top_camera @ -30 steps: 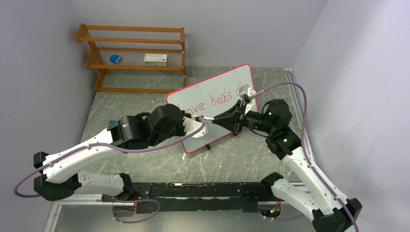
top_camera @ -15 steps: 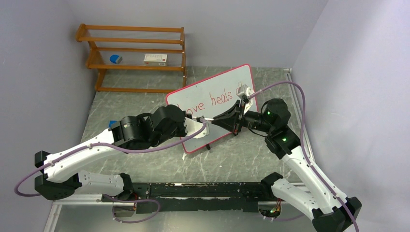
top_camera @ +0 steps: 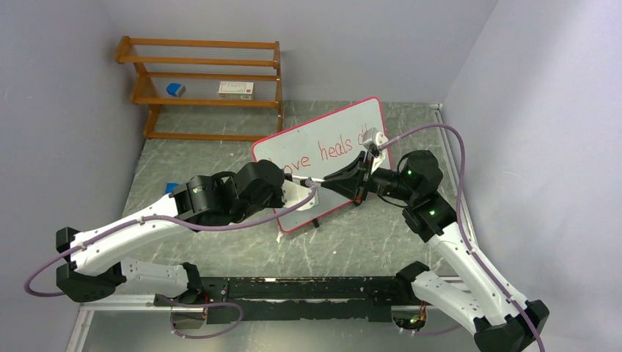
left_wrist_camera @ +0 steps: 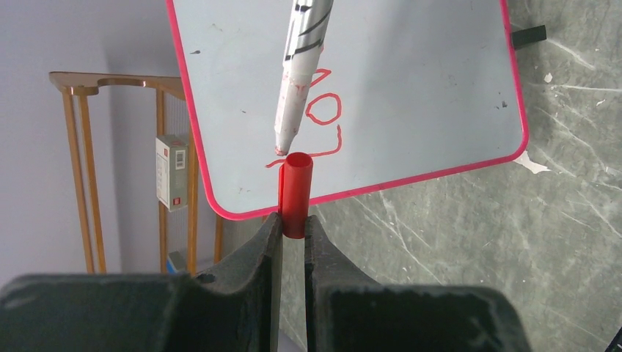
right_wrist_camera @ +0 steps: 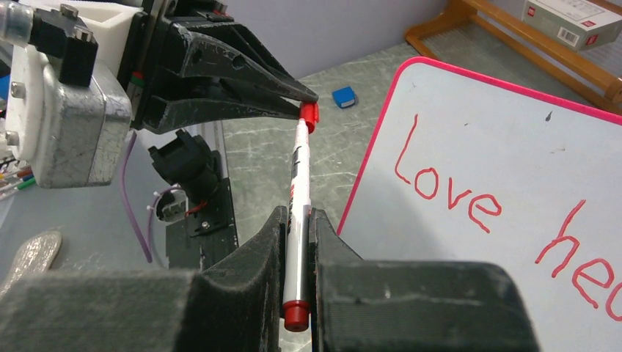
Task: Write a sentence on the whiteboard
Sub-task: Close the whiteboard marker at the center of the board.
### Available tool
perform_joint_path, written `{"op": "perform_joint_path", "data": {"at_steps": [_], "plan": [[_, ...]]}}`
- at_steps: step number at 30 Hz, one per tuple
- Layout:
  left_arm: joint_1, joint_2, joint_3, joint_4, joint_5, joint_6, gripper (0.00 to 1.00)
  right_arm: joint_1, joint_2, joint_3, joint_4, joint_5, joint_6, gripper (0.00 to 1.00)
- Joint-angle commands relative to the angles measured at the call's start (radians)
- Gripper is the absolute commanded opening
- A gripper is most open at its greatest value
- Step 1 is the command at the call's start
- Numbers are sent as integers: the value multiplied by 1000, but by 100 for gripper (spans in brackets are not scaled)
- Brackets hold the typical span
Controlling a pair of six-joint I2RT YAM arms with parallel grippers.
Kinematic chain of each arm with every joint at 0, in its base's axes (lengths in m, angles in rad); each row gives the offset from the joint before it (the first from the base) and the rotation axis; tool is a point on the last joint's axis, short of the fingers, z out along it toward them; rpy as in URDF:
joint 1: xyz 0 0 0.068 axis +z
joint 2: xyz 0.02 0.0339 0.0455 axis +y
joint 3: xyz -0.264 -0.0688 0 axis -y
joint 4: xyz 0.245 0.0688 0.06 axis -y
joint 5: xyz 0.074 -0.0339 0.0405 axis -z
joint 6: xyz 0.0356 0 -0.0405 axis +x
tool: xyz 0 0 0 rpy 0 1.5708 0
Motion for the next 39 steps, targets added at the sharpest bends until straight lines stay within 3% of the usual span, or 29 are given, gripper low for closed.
{"op": "perform_joint_path", "data": {"at_steps": [1,31,39], "plan": [[-8,9,32,-19,-5,-7,5,10,-8,11,28,-24,12,0],[-11,-12,55,10,38,-1,5,12,29,20,-11,-19,-16,0],[-12,-18,46,-5,23,-1,5,12,11,24,-45,44,-34,0]]}}
